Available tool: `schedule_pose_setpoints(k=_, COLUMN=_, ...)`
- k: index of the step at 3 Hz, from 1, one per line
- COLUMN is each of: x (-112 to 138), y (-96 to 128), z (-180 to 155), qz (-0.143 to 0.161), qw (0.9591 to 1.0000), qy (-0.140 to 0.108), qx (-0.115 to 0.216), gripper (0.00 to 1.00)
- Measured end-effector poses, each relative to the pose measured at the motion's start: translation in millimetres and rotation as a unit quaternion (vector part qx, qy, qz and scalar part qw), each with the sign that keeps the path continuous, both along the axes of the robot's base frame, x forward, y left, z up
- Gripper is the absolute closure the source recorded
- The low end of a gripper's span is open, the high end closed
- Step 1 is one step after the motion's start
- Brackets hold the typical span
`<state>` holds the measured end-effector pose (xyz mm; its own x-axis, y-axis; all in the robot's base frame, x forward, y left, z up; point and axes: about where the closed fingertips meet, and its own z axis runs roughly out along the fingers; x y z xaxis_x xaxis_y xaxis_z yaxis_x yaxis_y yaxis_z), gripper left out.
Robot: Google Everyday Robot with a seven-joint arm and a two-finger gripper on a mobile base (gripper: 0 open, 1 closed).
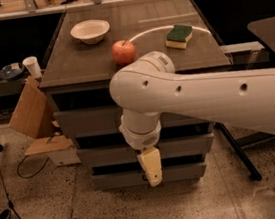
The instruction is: Open top drawer
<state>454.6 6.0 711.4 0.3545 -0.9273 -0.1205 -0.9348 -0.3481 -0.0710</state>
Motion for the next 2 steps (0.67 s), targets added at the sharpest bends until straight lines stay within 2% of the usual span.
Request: schedule_pose_setpoints(k=2, x=54.2, y=-35.6, z=-19.2, qz=-0.052, qw=0.9986, qy=-0.006, qx=0.000, gripper=0.00)
